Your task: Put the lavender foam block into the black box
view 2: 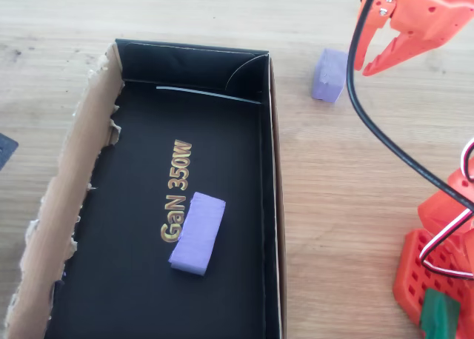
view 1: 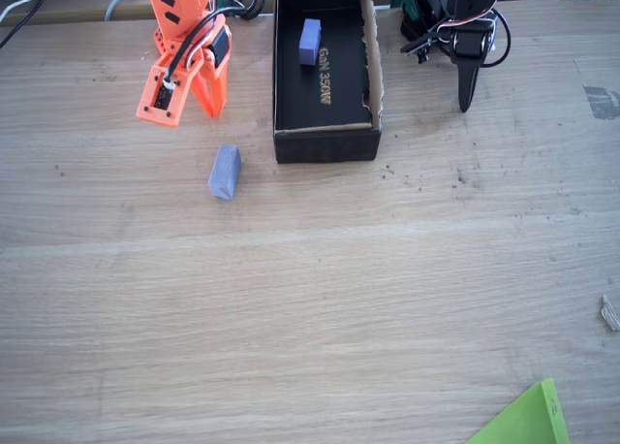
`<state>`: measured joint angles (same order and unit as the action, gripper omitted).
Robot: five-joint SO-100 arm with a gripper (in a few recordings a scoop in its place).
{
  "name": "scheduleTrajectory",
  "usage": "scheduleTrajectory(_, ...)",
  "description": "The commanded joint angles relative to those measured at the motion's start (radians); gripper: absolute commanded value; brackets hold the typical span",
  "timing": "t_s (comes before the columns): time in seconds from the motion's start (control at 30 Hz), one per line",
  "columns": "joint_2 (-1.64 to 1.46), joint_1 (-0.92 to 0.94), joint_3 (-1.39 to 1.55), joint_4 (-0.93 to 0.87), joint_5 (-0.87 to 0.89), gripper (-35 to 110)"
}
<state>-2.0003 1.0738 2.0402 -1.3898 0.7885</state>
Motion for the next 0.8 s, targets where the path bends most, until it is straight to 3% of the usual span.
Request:
scheduleTrajectory(0.0,-0.020,0.012,-0.049,-0.006,0.005,0)
scheduleTrajectory(0.77,0.198,0.061,-0.244,-0.021,-0.129,0)
